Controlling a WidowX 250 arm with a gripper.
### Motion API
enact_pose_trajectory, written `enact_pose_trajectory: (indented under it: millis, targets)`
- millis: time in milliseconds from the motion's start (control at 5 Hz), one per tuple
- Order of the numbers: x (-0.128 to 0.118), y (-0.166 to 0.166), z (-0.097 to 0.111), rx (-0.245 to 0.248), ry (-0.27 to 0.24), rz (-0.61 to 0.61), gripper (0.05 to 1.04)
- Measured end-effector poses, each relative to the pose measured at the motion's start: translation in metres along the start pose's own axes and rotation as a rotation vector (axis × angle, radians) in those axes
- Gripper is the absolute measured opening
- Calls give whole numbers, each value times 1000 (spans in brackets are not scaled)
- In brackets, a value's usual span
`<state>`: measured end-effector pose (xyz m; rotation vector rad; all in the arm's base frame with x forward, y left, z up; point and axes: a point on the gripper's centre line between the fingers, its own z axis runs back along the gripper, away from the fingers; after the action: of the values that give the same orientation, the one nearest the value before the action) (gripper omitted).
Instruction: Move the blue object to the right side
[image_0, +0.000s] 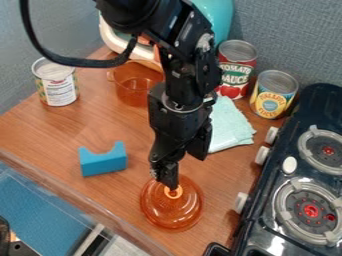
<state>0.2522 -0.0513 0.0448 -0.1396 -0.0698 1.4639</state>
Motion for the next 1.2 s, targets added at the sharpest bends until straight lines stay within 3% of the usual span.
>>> enact_pose_trajectory:
  millis: [200,600,1000,1200]
  targets:
    - [0,4,-5,23,-1,6,1001]
    - [41,16,-2,-9,-20,240,1001]
    - [85,32,-1,-49,-104,526,1001]
    - [99,39,-15,-7,-137,603,1001]
